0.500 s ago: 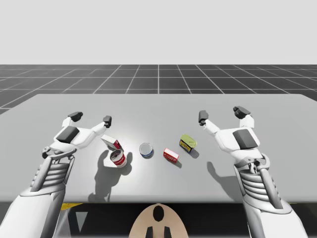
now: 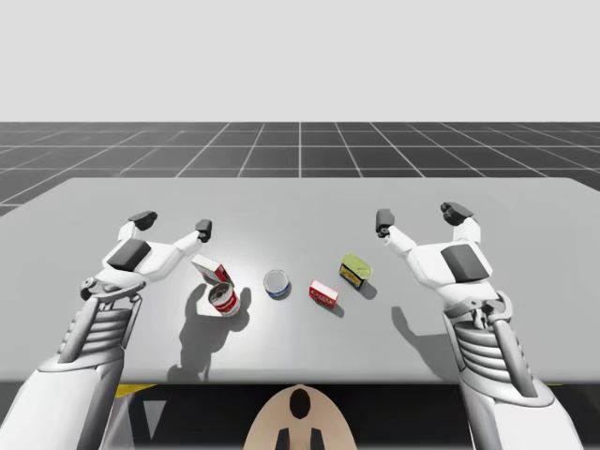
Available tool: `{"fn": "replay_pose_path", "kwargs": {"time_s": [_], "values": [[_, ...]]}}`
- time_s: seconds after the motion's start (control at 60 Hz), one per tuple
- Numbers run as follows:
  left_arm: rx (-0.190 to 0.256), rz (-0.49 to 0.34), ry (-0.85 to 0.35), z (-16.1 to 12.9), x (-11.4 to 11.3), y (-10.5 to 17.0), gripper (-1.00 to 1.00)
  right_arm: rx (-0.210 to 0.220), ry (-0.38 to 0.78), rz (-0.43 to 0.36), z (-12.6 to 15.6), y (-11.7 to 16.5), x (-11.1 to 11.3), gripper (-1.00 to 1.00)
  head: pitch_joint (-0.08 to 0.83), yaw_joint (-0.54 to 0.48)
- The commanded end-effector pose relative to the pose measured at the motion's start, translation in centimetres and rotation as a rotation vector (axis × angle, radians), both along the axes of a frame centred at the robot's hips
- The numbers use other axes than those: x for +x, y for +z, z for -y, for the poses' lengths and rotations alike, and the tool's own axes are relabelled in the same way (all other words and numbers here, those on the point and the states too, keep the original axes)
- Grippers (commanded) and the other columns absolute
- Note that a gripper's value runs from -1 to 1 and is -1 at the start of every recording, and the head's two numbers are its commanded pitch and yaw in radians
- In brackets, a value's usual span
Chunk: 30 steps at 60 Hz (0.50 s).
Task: Grasp the pudding box and hold it up.
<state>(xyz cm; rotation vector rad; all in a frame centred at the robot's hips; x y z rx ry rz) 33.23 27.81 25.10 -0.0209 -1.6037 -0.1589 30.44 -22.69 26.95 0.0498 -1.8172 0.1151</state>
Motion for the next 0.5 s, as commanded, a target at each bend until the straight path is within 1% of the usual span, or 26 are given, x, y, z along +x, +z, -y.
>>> {"fn": "replay_pose_path", "kwargs": {"time_s": [0.017,0.183,0.317,0.5], "values": [[0.004,0.002,0.0,0.01,-0.01,-0.03,-1.0,0.018,0.005,-0.01,0.0,0.02,0.01,-1.0,0.299,0.01],[0.01,0.003,0.001,0.02,0.03,-0.11,-1.0,0.017,0.006,-0.018,-0.04,-0.09,0.04,-1.0,0.414,0.03],[0.011,0.003,0.002,-0.03,0.08,-0.11,-1.0,0.018,0.012,-0.02,-0.04,-0.08,0.08,-1.0,0.476,0.06],[0.014,0.001,0.003,0.04,0.15,-0.21,-1.0,0.023,0.015,-0.019,0.11,0.08,0.05,-1.0,0.541,0.16]]}}
